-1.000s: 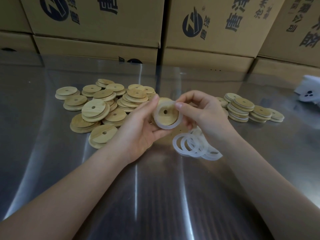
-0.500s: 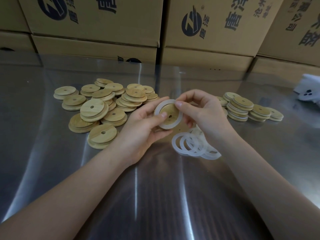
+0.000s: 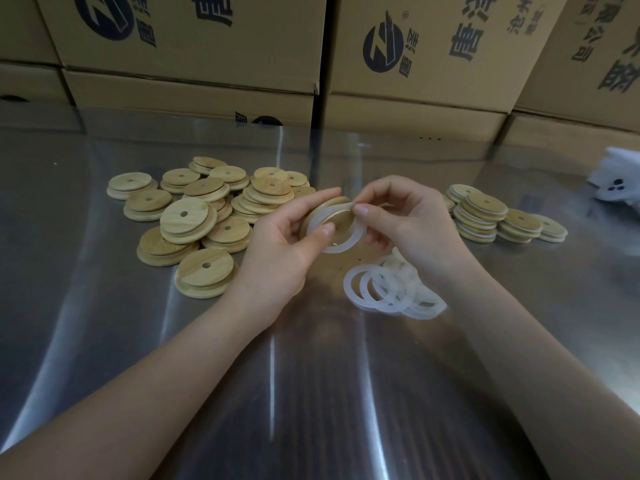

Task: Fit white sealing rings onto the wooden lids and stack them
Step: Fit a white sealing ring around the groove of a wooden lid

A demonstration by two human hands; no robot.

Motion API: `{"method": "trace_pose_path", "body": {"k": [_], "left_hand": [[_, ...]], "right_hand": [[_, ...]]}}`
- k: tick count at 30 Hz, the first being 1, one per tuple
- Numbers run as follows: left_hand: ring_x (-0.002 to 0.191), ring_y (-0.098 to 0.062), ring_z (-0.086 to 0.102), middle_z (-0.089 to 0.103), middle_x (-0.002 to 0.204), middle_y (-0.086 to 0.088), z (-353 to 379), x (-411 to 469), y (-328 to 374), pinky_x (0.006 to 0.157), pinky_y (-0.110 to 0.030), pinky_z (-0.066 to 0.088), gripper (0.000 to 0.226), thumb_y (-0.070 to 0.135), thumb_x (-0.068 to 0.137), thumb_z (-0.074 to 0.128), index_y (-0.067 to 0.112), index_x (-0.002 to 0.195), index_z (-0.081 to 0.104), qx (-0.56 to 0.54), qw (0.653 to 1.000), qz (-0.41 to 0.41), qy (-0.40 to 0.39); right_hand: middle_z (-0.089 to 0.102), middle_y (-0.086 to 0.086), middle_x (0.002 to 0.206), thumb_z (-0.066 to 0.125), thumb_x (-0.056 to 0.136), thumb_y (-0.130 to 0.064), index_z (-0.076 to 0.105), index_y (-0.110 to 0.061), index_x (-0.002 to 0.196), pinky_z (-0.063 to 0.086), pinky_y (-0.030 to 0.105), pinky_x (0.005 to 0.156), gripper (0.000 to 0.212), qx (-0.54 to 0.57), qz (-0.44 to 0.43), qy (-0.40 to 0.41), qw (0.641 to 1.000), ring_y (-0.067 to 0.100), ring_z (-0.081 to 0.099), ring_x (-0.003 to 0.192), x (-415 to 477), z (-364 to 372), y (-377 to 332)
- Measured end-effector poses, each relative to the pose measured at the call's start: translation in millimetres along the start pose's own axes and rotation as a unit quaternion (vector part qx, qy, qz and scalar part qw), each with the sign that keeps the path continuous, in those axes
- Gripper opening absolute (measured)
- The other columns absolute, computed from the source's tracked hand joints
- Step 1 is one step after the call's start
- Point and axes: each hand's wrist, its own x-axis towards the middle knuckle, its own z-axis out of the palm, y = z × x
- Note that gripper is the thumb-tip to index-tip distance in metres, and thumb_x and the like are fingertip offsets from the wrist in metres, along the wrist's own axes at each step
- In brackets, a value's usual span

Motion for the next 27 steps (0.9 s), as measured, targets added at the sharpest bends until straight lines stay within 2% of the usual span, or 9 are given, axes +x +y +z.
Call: {"method": "trace_pose_path", "body": {"k": [2,6,11,13,17,21,27], "left_hand": [[0.110,-0.004,0.063,0.069,0.117,0.005,-0.6,-0.5,-0.1,0.091,-0.018,0.049,0.043,-0.006,0.093,0.056,0.022,0.125,0.060,0.037,0.999,0.031,0.003],[0.119,-0.003,0.058,0.064,0.124,0.009,-1.0,-1.0,-0.4,0.102,-0.022,0.045,0.050,-0.006,0.092,0.056,0.031,0.126,0.056,0.131,0.986,0.103,0.012],[0.113,-0.007,0.060,0.066,0.114,0.008,-2.3,-1.5,-1.7,0.097,-0.024,0.047,0.035,-0.002,0.091,0.057,0.017,0.120,0.062,0.214,0.958,0.188,0.023],[0.109,-0.003,0.060,0.065,0.109,0.013,-2.0,-1.4,-1.7,0.094,-0.021,0.047,0.029,-0.002,0.091,0.058,0.016,0.113,0.063,0.226,0.952,0.204,0.033],[0.104,0.000,0.061,0.063,0.105,0.019,-1.8,-1.9,-1.9,0.088,-0.015,0.046,0.029,-0.001,0.090,0.059,0.021,0.108,0.061,0.223,0.952,0.205,0.046],[0.104,-0.004,0.062,0.064,0.104,0.017,-1.7,-1.8,-3.7,0.088,-0.020,0.049,0.023,0.002,0.091,0.059,0.019,0.107,0.061,0.212,0.955,0.198,0.053],[0.101,-0.012,0.066,0.069,0.103,0.000,-0.6,-2.0,-3.4,0.089,-0.028,0.052,0.023,-0.005,0.091,0.059,0.016,0.100,0.060,0.150,0.976,0.151,0.055]], "right_hand": [[0.064,-0.005,0.066,0.068,0.088,-0.007,0.068,-0.015,0.083,0.047,0.026,0.052,0.009,-0.009,-0.007,-0.006,1.000,0.014,0.058,0.056,0.3,-1.1,0.1],[0.064,-0.006,0.067,0.068,0.087,-0.005,0.068,-0.014,0.083,0.047,0.028,0.053,0.010,-0.027,-0.016,-0.015,0.999,0.014,0.058,0.057,0.6,-2.4,-0.4],[0.065,-0.007,0.064,0.070,0.086,-0.005,0.069,-0.016,0.081,0.047,0.028,0.053,0.012,-0.024,-0.013,-0.016,1.000,0.015,0.058,0.056,0.7,-2.9,-2.5],[0.065,-0.006,0.062,0.071,0.086,-0.006,0.069,-0.016,0.079,0.047,0.027,0.052,0.012,-0.015,-0.009,-0.011,1.000,0.014,0.058,0.055,1.2,-3.1,-3.0],[0.065,-0.006,0.060,0.072,0.085,-0.007,0.070,-0.015,0.078,0.047,0.027,0.053,0.011,-0.007,0.009,-0.013,1.000,0.014,0.058,0.055,1.2,-3.4,-2.7],[0.065,-0.003,0.060,0.072,0.085,-0.007,0.069,-0.013,0.078,0.048,0.026,0.053,0.010,0.014,0.022,-0.023,0.999,0.015,0.058,0.056,0.8,-4.3,-3.7],[0.066,0.001,0.064,0.072,0.085,-0.007,0.070,-0.010,0.080,0.048,0.027,0.053,0.006,0.026,0.029,-0.027,0.999,0.017,0.057,0.058,0.2,-3.4,-4.5]]}}
